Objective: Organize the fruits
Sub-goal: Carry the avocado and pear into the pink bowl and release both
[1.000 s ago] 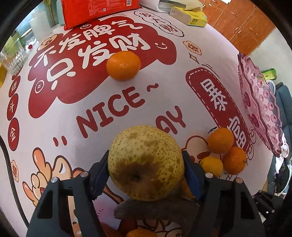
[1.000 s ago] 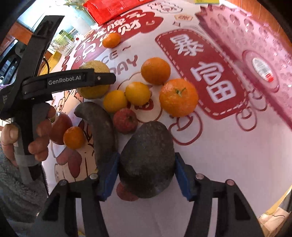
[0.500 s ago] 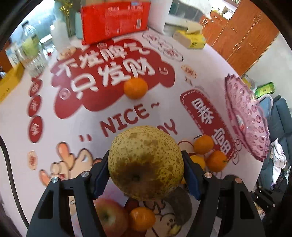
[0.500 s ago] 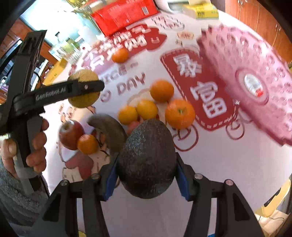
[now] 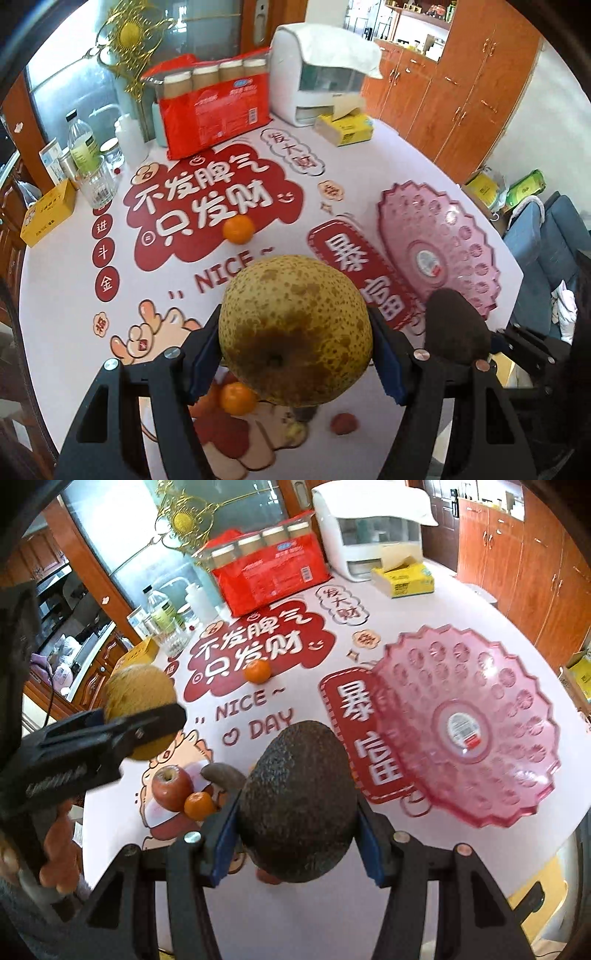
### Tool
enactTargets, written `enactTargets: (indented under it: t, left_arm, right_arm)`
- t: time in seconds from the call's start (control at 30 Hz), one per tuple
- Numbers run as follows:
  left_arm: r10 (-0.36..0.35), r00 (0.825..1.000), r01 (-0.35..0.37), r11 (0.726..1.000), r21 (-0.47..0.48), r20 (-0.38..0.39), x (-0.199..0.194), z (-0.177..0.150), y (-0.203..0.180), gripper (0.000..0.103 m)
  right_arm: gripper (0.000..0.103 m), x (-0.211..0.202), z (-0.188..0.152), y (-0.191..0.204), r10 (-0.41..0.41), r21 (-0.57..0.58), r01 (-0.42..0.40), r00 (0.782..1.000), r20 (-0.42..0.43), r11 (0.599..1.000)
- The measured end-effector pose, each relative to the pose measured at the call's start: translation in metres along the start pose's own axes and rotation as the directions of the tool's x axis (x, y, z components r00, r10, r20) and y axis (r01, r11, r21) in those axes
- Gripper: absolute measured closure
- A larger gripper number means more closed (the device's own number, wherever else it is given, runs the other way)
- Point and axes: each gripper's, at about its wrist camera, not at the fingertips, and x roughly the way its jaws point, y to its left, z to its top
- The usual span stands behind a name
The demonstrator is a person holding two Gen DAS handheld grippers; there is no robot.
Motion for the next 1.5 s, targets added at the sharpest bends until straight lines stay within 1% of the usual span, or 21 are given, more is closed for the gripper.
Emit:
enactTargets:
  t: [0.1, 0.17, 0.27, 0.43, 0.57, 0.67, 0.77, 0.9, 1.0, 1.07, 1.17, 1.23, 1.33, 1.37, 1.4, 1.43, 1.5]
  left_arm:
    - [0.008, 1.000, -0.008, 1.000, -0.003, 0.010, 0.000, 0.003, -0.026, 0.033]
    - [0.018, 1.000, -0.018, 1.000, -0.012, 0.021, 0.003, 0.008, -0.045, 0.033]
    - [0.036, 0.999, -0.035, 0.999, -0.031, 0.031, 0.012, 0.018, -0.072, 0.033]
    - [0.028, 0.999, -0.027, 0.999, -0.037, 0.028, 0.038, 0.037, -0.115, 0.033]
    - [0.022, 1.000, -0.022, 0.999, -0.029, 0.003, 0.071, 0.050, -0.151, 0.033]
    - [0.039, 0.999, -0.039, 0.999, -0.002, -0.022, 0.102, 0.056, -0.176, 0.033]
    - [0.061, 0.996, -0.060, 0.998, 0.020, -0.063, 0.135, 0.059, -0.192, 0.033]
    - [0.074, 0.987, -0.069, 0.997, 0.040, -0.139, 0.174, 0.056, -0.205, 0.033]
    - [0.092, 0.981, -0.084, 0.995, 0.055, -0.171, 0.190, 0.052, -0.208, 0.033]
    - [0.109, 0.977, -0.099, 0.993, 0.066, -0.183, 0.197, 0.050, -0.209, 0.033]
    - [0.110, 0.973, -0.098, 0.993, 0.067, -0.203, 0.203, 0.048, -0.209, 0.032]
    - [0.097, 0.969, -0.089, 0.995, 0.048, -0.226, 0.208, 0.048, -0.206, 0.032]
    - [0.101, 0.962, -0.098, 0.995, 0.026, -0.252, 0.212, 0.048, -0.203, 0.032]
    - [0.109, 0.963, -0.106, 0.994, 0.028, -0.245, 0.211, 0.048, -0.203, 0.030]
    - [0.096, 0.965, -0.091, 0.995, 0.030, -0.243, 0.210, 0.048, -0.204, 0.019]
    - [0.097, 0.967, -0.093, 0.995, 0.026, -0.234, 0.206, 0.048, -0.205, 0.018]
    - [0.126, 0.971, -0.120, 0.992, 0.042, -0.202, 0.197, 0.051, -0.209, 0.014]
  right_arm:
    - [0.047, -0.004, 0.008, -0.022, 0.002, -0.005, -0.001, 1.000, 0.010, 1.000]
    - [0.047, -0.006, 0.016, -0.043, -0.013, -0.011, 0.013, 1.000, 0.021, 1.000]
    - [0.047, -0.010, 0.024, -0.072, -0.047, -0.029, 0.048, 0.998, 0.041, 0.998]
    - [0.047, -0.008, 0.037, -0.126, -0.104, -0.029, 0.105, 0.994, 0.036, 0.994]
    - [0.047, 0.002, 0.047, -0.168, -0.137, -0.028, 0.137, 0.990, 0.018, 0.990]
    - [0.046, 0.013, 0.051, -0.192, -0.154, -0.036, 0.154, 0.988, 0.003, 0.987]
    - [0.046, 0.030, 0.054, -0.210, -0.165, -0.040, 0.164, 0.986, -0.022, 0.986]
    - [0.046, 0.049, 0.053, -0.224, -0.172, -0.059, 0.169, 0.983, -0.060, 0.984]
    - [0.046, 0.064, 0.049, -0.229, -0.190, -0.094, 0.182, 0.978, -0.086, 0.979]
    - [0.046, 0.072, 0.047, -0.232, -0.193, -0.106, 0.182, 0.976, -0.101, 0.978]
    - [0.046, 0.077, 0.045, -0.235, -0.186, -0.124, 0.173, 0.977, -0.106, 0.977]
    - [0.045, 0.078, 0.045, -0.233, -0.180, -0.139, 0.163, 0.977, -0.116, 0.977]
    - [0.044, 0.077, 0.044, -0.230, -0.145, -0.154, 0.127, 0.983, -0.115, 0.980]
    - [0.044, 0.076, 0.044, -0.230, -0.138, -0.158, 0.120, 0.984, -0.112, 0.980]
    - [0.043, 0.074, 0.044, -0.229, -0.129, -0.163, 0.110, 0.986, -0.109, 0.981]
    - [0.042, 0.072, 0.044, -0.227, -0.124, -0.173, 0.105, 0.987, -0.104, 0.979]
    - [0.037, 0.070, 0.044, -0.224, -0.131, -0.191, 0.112, 0.987, -0.092, 0.975]
